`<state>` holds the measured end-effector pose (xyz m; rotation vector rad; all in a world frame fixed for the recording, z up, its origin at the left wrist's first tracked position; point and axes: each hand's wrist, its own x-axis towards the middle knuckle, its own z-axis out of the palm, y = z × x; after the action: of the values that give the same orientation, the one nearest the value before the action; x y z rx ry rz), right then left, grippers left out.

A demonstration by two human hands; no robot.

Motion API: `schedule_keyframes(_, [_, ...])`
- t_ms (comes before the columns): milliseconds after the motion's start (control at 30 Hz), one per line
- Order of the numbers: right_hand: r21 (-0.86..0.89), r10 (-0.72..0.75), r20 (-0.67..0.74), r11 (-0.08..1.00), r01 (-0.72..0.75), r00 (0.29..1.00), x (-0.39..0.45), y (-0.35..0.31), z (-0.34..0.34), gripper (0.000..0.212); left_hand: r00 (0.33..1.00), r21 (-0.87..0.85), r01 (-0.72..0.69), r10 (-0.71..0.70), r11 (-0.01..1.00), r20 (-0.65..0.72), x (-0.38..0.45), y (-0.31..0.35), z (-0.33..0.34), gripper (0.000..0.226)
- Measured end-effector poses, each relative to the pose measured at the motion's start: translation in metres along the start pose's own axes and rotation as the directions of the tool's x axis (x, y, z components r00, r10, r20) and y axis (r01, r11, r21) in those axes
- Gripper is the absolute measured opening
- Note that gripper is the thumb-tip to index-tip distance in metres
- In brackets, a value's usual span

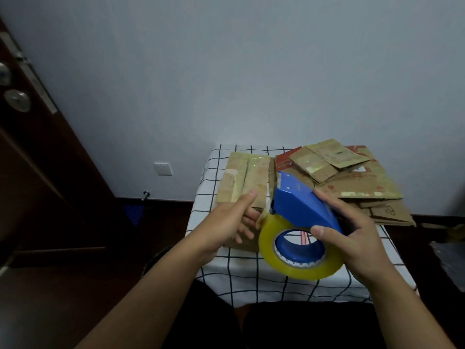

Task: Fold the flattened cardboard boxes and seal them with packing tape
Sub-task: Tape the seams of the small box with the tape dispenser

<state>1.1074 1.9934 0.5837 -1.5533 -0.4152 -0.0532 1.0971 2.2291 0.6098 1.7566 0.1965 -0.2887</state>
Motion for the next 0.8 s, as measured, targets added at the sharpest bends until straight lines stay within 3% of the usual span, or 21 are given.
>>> schedule_keyframes(200, [0.020, 0.018, 0.023, 1.000, -0.018, 1.000, -0.005, 0.001, 0.008, 0.057, 0.986, -0.262, 0.069, -0.027, 0.963, 0.164, -0.003, -0.002, -0.004, 0.020])
schedule_keyframes(300, [0.025, 0.017, 0.021, 1.000, -0.018, 1.000, -0.006, 0.001, 0.009, 0.056, 0.987, -0.360, 0.046, 0.014, 0.932, 0.162, -0.004, -0.004, -0.006, 0.013])
schedule_keyframes(367, [0.046, 0.025, 0.014, 0.999, -0.026, 1.000, -0.007, 0.002, 0.009, 0.056, 0.989, -0.381, -0.014, 0.069, 0.925, 0.132, -0.009, -0.004, -0.007, 0.020])
schedule_keyframes(467, [0.073, 0.039, 0.010, 0.997, -0.040, 0.999, -0.008, 0.005, 0.008, 0.056, 0.982, -0.066, -0.172, 0.177, 0.983, 0.064, -0.015, -0.005, -0.004, 0.039])
schedule_keyframes(600, [0.073, 0.055, 0.013, 0.996, -0.055, 0.998, -0.007, 0.006, 0.009, 0.056, 0.914, 0.226, -0.396, 0.406, 0.890, 0.003, -0.011, -0.016, -0.003, 0.040])
schedule_keyframes(700, [0.075, 0.065, 0.011, 0.995, -0.066, 0.998, -0.005, 0.006, 0.009, 0.055, 0.771, 0.501, -0.575, 0.634, 0.647, 0.066, -0.007, -0.026, -0.008, 0.027])
schedule_keyframes(800, [0.066, 0.078, 0.025, 0.995, -0.079, 0.997, -0.004, 0.007, 0.009, 0.056, 0.662, 0.719, -0.588, 0.731, 0.371, 0.165, -0.007, -0.029, -0.010, 0.031])
